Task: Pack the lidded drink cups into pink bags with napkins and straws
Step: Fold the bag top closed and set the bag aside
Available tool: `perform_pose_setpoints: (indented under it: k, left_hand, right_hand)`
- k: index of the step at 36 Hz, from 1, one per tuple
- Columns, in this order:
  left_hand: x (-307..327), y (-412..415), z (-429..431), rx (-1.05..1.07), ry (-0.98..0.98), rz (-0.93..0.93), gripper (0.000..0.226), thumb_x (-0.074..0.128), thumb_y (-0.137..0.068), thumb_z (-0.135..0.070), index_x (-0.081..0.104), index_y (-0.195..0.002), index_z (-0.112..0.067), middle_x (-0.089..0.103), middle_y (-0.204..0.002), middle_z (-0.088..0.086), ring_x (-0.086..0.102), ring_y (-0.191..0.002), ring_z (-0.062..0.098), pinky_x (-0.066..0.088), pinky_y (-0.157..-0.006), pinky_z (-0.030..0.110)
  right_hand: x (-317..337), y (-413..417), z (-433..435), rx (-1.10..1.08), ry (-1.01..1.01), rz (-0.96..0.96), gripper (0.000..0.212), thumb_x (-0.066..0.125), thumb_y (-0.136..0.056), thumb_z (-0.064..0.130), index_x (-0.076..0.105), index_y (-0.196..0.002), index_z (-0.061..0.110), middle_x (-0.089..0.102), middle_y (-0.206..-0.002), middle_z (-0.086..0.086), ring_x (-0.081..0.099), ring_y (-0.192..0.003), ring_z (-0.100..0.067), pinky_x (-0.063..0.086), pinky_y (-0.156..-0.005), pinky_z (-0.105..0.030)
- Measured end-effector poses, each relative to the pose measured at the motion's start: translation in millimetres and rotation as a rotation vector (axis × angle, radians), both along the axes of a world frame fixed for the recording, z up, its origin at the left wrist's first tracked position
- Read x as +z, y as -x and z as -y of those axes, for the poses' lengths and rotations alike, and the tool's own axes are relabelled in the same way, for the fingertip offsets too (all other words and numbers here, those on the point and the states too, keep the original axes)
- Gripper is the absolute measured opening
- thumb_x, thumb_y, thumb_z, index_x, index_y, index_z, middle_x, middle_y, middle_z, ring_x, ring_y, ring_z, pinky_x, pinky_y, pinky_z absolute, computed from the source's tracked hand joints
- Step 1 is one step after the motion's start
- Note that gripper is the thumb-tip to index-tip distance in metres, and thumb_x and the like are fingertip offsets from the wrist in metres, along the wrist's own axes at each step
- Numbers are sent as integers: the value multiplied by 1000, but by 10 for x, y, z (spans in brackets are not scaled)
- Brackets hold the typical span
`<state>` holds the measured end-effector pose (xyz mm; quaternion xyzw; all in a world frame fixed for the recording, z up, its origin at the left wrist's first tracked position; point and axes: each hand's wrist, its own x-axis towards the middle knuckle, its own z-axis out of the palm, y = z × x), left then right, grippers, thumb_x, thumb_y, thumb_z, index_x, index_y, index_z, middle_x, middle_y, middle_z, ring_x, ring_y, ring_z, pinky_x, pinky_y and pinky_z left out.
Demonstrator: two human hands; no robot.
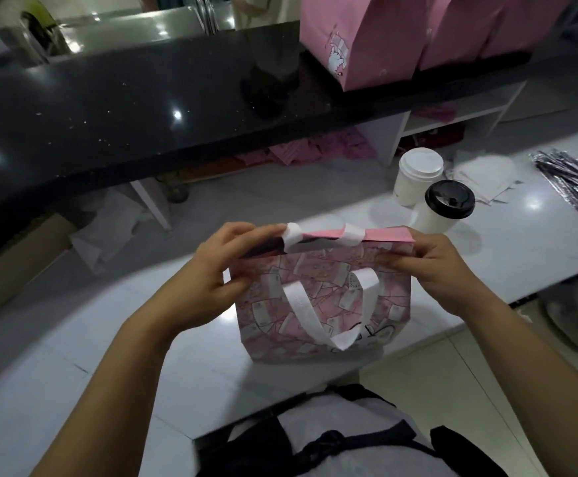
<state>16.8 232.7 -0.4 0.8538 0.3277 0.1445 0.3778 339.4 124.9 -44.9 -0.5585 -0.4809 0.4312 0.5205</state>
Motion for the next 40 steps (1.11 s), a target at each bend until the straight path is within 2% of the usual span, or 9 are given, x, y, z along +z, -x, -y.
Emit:
perform_pose_setpoints:
  k: [3, 9, 12, 15, 21, 24, 30, 35, 40]
  left_hand:
    - [50, -39, -25, -17, -33, -30, 81, 55, -94, -1, 33, -139, -64, 35, -137, -17, 41, -127, 15, 56, -96, 40]
    - [22, -49, -27, -16, -214, -9, 67, 66, -89, 0, 48, -114, -60, 24, -146, -20, 39, -124, 4, 51, -92, 25]
    - [27, -61, -12, -47, -306, -71, 59, 67, -88, 0, 60, -118, -50, 16, -153, -19, 35, -117, -6, 50, -87, 21]
    - [67, -63, -19, -71, -357, -99, 62, 69, -87, 1, 61, -129, -44, 15, -156, -18, 41, -118, 1, 56, -85, 30]
    - [139, -79, -45, -171, -370, -261, 82, 63, -92, -5, 29, -145, -57, -5, -157, -21, 41, -124, 7, 58, -86, 29]
    - [171, -112, -61, -171, -255, -292, 93, 65, -91, -8, 12, -144, -64, -10, -154, -26, 37, -126, 7, 58, -88, 29]
    - [200, -101, -85, -113, 7, -199, 104, 72, -87, -12, 5, -129, -79, 13, -147, -32, 44, -124, 11, 57, -87, 23]
    - [261, -84, -117, -63, 109, -27, 119, 80, -78, -15, -4, -132, -80, 27, -149, -20, 64, -104, 6, 59, -80, 21]
    - [270, -96, -135, -87, 123, -42, 106, 79, -80, -21, 9, -139, -74, 35, -150, -16, 55, -119, 9, 54, -95, 31]
  right_hand:
    - [-20, 7, -22, -20, -7, 12, 29, 68, -84, -8, 73, -111, 2, 72, -111, -15, 69, -104, -21, 54, -90, -28]
    - [-29, 64, -6, -44, -9, -12, 31, 68, -83, -9, 73, -110, 4, 76, -103, -5, 71, -99, -16, 55, -84, -24]
    - [-21, 68, 11, -39, -8, -12, 30, 68, -84, -7, 73, -111, 5, 76, -103, -2, 71, -101, -17, 55, -85, -24]
    - [-11, 62, 25, -34, -2, -21, 30, 68, -84, -7, 73, -109, 8, 77, -100, 3, 71, -100, -15, 54, -84, -22]
    - [-27, 65, 28, -23, 24, -39, 31, 67, -84, -9, 71, -113, 3, 76, -102, -3, 71, -100, -17, 55, -84, -24]
    - [-27, 62, 27, -27, 32, -37, 29, 68, -84, -8, 71, -113, 0, 76, -101, -6, 72, -98, -20, 56, -84, -26]
    - [-33, 71, 41, -29, 16, 3, 28, 67, -85, -9, 70, -112, -4, 74, -99, -5, 71, -98, -22, 57, -86, -29]
    - [-16, 79, 68, -48, 45, 21, 29, 65, -86, -12, 71, -110, 4, 76, -94, 2, 72, -94, -13, 55, -82, -22]
    - [5, 111, 97, -80, 31, 39, 35, 66, -85, -11, 71, -113, 10, 77, -95, 7, 71, -94, -9, 54, -82, -20]
